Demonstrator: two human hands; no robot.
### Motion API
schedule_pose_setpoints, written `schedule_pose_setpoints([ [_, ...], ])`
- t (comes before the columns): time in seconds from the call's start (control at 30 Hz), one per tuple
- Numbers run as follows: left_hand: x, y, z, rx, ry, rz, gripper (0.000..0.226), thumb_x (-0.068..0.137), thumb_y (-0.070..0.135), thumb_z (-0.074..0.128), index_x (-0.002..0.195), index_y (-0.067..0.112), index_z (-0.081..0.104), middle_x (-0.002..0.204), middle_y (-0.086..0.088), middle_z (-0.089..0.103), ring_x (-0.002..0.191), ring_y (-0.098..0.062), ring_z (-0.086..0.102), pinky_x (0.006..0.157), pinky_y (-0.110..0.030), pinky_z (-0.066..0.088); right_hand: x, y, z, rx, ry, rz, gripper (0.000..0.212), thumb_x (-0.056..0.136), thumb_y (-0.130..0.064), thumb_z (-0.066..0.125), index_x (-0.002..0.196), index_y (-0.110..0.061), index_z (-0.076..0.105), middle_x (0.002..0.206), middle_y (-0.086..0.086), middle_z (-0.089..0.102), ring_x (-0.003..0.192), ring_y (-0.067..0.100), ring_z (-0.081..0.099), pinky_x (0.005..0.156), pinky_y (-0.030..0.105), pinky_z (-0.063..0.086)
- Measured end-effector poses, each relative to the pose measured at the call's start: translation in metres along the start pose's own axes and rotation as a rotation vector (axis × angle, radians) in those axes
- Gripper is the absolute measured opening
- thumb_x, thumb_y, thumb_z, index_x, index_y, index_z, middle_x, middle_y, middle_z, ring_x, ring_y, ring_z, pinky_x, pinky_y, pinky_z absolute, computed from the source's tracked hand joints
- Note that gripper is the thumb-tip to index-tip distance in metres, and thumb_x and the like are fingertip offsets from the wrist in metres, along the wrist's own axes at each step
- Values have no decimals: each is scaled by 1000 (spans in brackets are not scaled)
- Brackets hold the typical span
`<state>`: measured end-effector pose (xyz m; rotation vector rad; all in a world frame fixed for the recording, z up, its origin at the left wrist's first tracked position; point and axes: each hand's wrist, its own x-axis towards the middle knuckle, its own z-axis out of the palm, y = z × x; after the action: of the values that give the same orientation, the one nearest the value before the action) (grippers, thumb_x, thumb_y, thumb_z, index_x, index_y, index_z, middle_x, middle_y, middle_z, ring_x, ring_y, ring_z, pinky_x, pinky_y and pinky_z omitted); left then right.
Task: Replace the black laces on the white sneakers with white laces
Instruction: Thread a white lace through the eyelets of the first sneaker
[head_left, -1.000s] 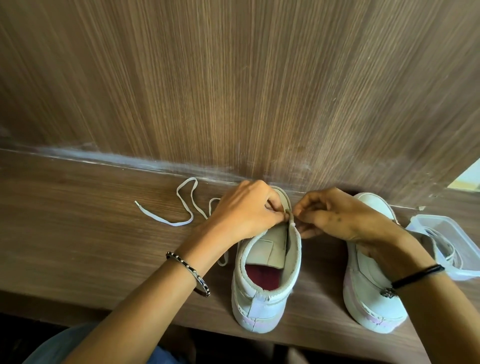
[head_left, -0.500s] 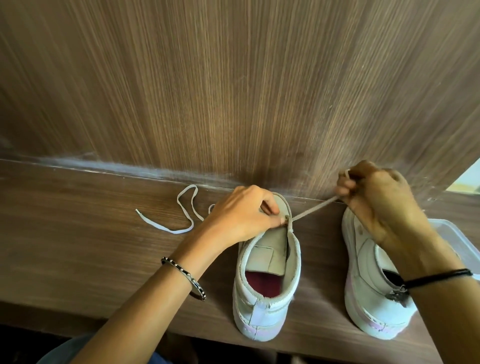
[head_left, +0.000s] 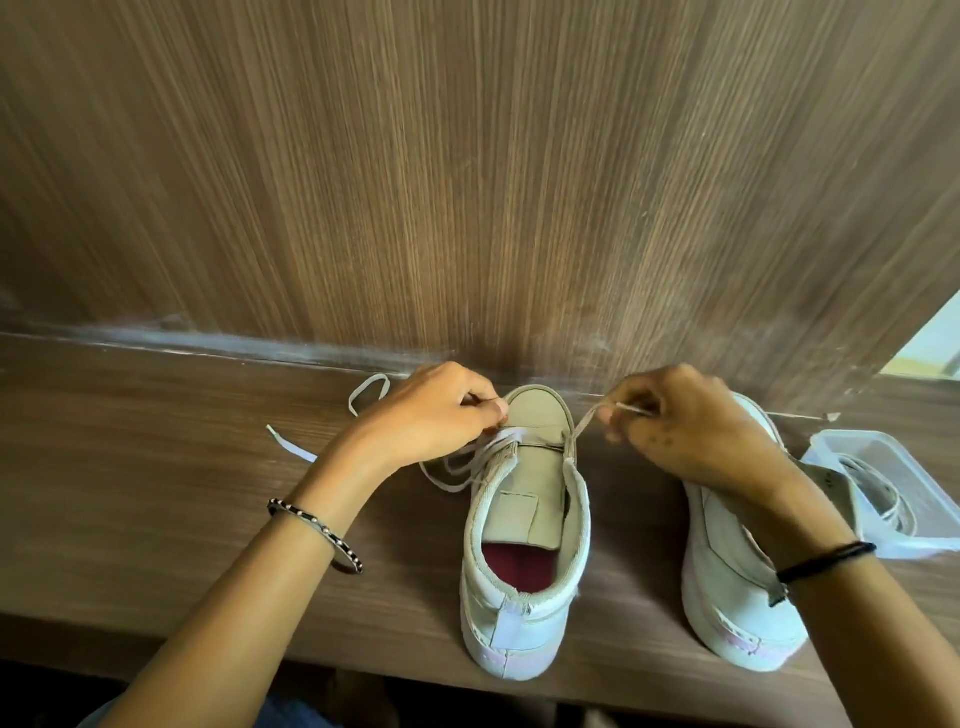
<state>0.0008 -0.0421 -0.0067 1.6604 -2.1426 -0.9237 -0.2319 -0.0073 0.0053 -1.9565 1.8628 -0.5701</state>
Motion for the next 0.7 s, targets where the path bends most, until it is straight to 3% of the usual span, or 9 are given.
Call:
schedule_pose_setpoints([
  [0.07,0,-2,-1,-9,-12,-1,22,101,37,57,98,27,77,98,3,77,99,-18,70,96,-48,54,-1,2,1,245,300,43,17,91,-17,60,79,-23,71,77,-8,72,76,9,68,63,8,47],
  [0.1,0,-2,-1,-12,-17,-1,23,101,36,57,97,27,77,97,3,76,98,-17,70,96,-48,54,-1,1,1,430,443,58,16,87,-15,55,83,-19,70,78,-5,74,72,11,68,67,20,52],
  [0.17,0,-3,-2,-13,-20,-4,23,102,34,56,99,25,77,97,7,76,98,-12,69,97,-44,53,2,-2,-5,850,597,84,13,94,-10,51,89,-14,61,80,0,72,61,9,59,58,30,47],
  [0.3,-1,-2,-3,-11,-15,15,21,102,32,57,104,26,76,99,11,75,98,-6,66,95,-36,52,5,-11,-11,1402,551,216,23,106,-13,45,88,-20,57,84,1,78,79,12,67,71,25,47],
  [0.37,0,-3,-2,-28,-10,14,19,102,30,58,106,27,76,103,14,73,101,-4,64,97,-35,51,3,-12,-11,1617,460,237,27,106,-12,42,83,-16,56,69,0,66,68,14,67,76,28,56],
  [0.4,1,-4,-2,-39,-11,13,18,101,31,58,106,29,76,105,15,72,103,-3,63,98,-36,51,3,-13,-11,1644,414,228,26,105,-12,41,83,-15,54,65,-1,57,58,13,60,66,26,57],
  [0.5,3,-4,-2,-76,-42,33,15,99,37,62,102,34,76,106,16,72,105,-3,63,101,-39,50,4,-11,-10,1144,366,179,17,99,-20,46,89,-13,59,63,-2,52,49,10,39,43,21,34],
  [0.6,2,-2,-1,-82,-98,70,13,97,40,66,99,34,77,101,16,74,101,-3,66,101,-41,51,4,-5,-2,437,229,20,23,93,-37,53,90,-20,69,79,-3,71,66,12,58,58,27,43],
  [0.7,2,-3,0,-60,-133,73,13,95,43,67,97,34,76,98,14,74,99,-8,67,100,-45,52,0,-6,6,18,-137,-54,13,96,-39,62,95,-30,73,91,-13,73,90,4,67,72,14,48],
])
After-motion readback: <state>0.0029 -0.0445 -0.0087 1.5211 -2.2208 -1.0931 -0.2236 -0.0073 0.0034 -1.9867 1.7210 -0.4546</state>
